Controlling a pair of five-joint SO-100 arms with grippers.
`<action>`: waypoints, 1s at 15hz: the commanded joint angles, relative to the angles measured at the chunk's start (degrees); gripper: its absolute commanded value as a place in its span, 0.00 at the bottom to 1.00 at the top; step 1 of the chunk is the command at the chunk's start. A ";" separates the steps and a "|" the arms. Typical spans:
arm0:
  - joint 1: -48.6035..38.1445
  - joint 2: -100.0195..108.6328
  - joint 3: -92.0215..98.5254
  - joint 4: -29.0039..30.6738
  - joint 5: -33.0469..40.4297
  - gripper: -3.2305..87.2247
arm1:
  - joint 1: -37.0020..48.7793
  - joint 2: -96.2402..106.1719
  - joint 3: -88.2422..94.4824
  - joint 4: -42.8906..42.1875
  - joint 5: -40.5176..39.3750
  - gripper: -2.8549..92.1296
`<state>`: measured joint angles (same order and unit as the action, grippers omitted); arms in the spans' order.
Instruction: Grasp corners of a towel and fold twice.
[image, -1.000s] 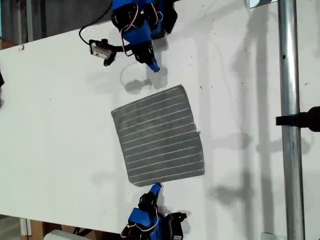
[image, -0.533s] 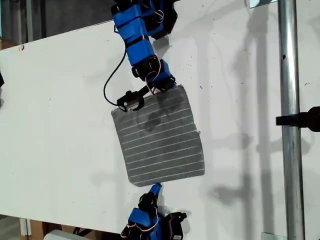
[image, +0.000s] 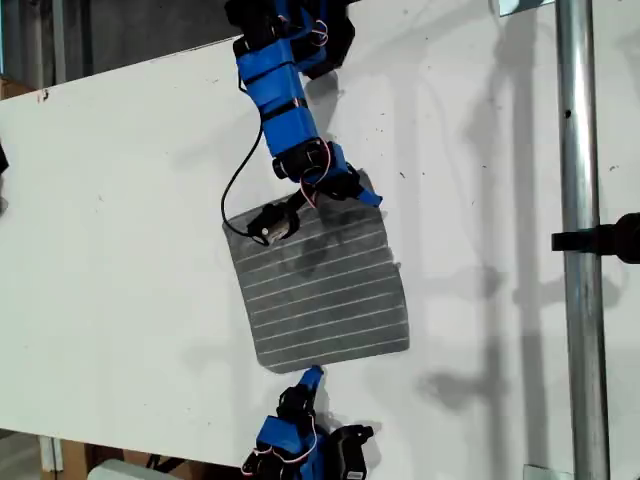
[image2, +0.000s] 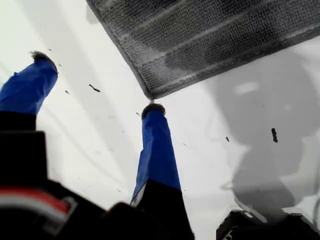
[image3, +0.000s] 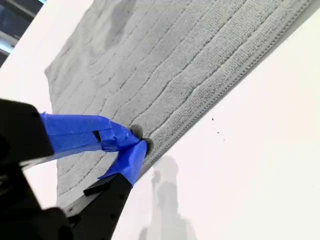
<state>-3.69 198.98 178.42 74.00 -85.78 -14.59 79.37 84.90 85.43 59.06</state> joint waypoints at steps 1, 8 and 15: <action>-1.49 0.18 0.26 0.26 0.26 0.02 | 0.79 5.54 0.26 0.00 -0.62 0.42; -1.49 0.18 0.26 0.26 -0.18 0.01 | 2.90 6.50 20.65 -17.67 1.05 0.36; -1.49 0.18 0.26 0.26 -0.88 0.01 | 5.98 0.53 23.47 -25.22 0.53 0.08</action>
<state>-3.69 198.98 178.42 74.00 -85.96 -9.23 79.72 108.37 60.12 59.68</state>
